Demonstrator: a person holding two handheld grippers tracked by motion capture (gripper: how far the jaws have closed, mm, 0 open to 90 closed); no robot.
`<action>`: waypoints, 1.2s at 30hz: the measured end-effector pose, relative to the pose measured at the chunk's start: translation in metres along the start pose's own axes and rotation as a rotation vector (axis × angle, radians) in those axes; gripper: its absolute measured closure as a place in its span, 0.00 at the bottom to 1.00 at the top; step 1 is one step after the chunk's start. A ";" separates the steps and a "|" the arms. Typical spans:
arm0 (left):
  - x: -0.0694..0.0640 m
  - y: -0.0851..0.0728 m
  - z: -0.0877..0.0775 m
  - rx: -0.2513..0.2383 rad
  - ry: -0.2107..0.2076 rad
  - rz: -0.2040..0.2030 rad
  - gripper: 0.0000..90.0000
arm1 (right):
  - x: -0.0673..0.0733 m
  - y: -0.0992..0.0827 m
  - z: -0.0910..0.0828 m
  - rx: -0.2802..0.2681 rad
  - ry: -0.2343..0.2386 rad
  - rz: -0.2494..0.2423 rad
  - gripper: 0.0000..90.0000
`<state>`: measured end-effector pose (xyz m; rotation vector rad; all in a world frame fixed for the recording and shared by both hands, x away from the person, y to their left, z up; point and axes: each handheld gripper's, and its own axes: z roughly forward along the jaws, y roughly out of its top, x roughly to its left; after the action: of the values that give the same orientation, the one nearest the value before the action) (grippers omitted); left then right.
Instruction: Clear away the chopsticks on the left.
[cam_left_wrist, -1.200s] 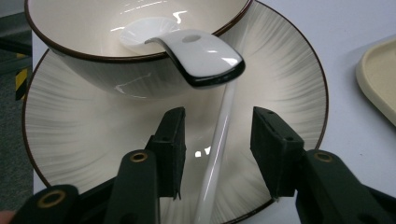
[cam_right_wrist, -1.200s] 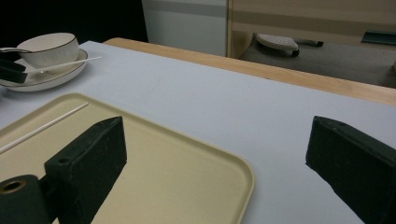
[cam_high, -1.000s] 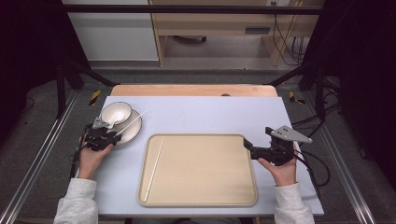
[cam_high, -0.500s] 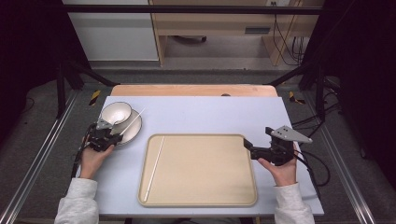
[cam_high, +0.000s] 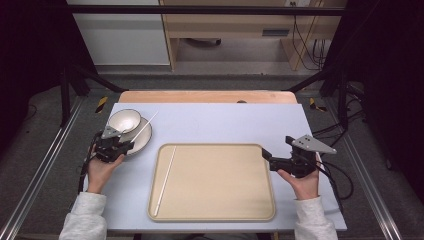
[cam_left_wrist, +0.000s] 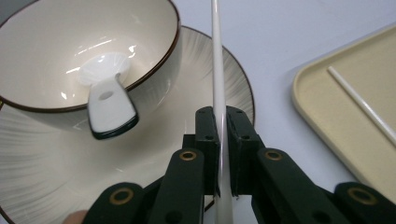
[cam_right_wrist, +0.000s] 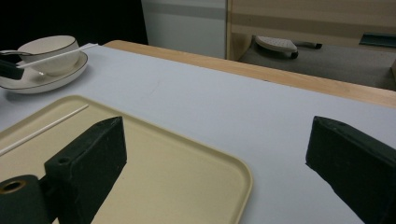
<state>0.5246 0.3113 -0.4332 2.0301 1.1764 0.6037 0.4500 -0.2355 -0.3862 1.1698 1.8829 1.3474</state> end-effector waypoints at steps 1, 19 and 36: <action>0.000 0.000 0.000 0.000 0.000 0.000 0.94 | 0.000 0.000 0.000 0.000 0.000 0.000 0.06; -0.050 0.004 -0.031 -0.087 0.046 -0.037 0.94 | -0.002 0.002 -0.006 -0.019 -0.001 0.007 0.06; -0.101 0.003 -0.056 -0.152 0.066 -0.060 0.94 | -0.003 0.002 -0.009 -0.031 -0.001 0.017 0.06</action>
<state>0.4397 0.2411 -0.3995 1.8536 1.1889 0.7129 0.4447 -0.2418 -0.3808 1.1736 1.8484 1.3800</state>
